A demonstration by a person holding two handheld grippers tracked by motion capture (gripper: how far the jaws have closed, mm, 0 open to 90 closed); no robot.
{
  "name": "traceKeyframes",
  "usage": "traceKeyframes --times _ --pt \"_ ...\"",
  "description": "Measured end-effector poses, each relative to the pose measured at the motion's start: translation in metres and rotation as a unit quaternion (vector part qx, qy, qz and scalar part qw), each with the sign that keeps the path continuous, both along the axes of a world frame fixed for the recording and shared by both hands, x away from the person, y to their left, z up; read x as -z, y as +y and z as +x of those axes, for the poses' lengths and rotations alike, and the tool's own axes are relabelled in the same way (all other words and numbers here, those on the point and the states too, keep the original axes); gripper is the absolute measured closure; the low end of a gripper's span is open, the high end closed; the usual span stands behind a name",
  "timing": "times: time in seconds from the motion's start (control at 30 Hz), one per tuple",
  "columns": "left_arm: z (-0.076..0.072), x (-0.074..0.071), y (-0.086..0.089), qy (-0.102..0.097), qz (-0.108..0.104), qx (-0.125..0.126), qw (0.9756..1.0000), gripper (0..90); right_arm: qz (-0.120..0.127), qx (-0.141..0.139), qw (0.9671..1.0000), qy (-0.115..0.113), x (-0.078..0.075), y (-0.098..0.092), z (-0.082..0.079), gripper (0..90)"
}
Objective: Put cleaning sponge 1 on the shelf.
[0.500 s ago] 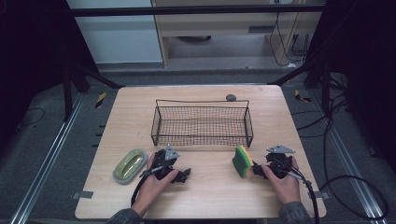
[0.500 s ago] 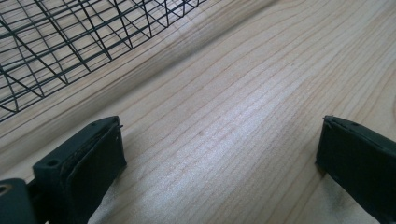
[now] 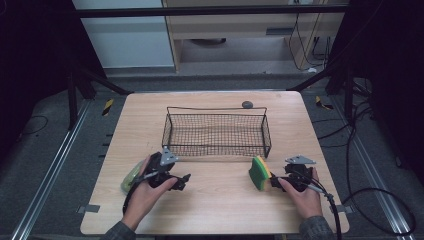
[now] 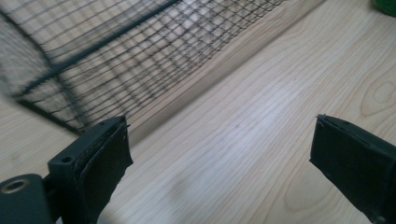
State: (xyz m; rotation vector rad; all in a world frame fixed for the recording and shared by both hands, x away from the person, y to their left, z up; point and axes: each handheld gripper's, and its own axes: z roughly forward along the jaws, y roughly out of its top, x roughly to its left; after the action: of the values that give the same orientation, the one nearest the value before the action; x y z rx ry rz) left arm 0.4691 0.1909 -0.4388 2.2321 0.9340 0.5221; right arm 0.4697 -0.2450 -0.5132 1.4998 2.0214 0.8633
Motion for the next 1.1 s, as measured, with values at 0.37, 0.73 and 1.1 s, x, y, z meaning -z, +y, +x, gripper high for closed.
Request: traceKeyframes --times 0.37,0.73,1.1 --pt "0.006 -0.045 0.074 0.034 0.04 -0.072 0.996 5.5 0.0 0.0 1.0 0.0 0.0 0.0 0.0 0.8" --pt "-0.001 -0.044 0.084 0.09 0.083 -0.054 0.991 5.1 0.0 -0.002 1.0 0.0 0.0 0.0 0.0 0.8" --pt "-0.002 -0.05 0.103 0.116 0.084 -0.049 0.9885 24.6 0.001 0.004 1.0 0.001 0.0 0.001 0.0 0.7"
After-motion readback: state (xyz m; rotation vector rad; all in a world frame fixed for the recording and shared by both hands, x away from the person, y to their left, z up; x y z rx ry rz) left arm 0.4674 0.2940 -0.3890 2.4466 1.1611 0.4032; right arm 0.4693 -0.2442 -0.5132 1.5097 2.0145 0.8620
